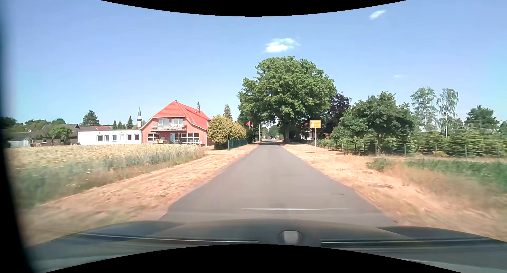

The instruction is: Follow the waypoints while adhering to traffic rules and regulations

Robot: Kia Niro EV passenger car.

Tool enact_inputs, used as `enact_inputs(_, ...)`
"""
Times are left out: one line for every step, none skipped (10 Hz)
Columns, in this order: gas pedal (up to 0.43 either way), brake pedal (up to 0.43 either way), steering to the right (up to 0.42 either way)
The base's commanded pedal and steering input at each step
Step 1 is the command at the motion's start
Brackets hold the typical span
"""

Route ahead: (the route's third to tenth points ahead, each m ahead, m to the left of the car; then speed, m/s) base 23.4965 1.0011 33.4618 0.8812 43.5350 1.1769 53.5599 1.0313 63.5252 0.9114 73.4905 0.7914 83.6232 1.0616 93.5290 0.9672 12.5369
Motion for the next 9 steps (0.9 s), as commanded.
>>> enact_inputs(0.138,0.006,0.005)
enact_inputs(0.138,0.006,0.005)
enact_inputs(0.138,0.006,0.005)
enact_inputs(0.138,0.006,0.005)
enact_inputs(0.138,0.006,0.004)
enact_inputs(0.138,0.006,0.004)
enact_inputs(0.138,0.006,0.004)
enact_inputs(0.138,0.006,0.004)
enact_inputs(0.138,0.006,0.004)
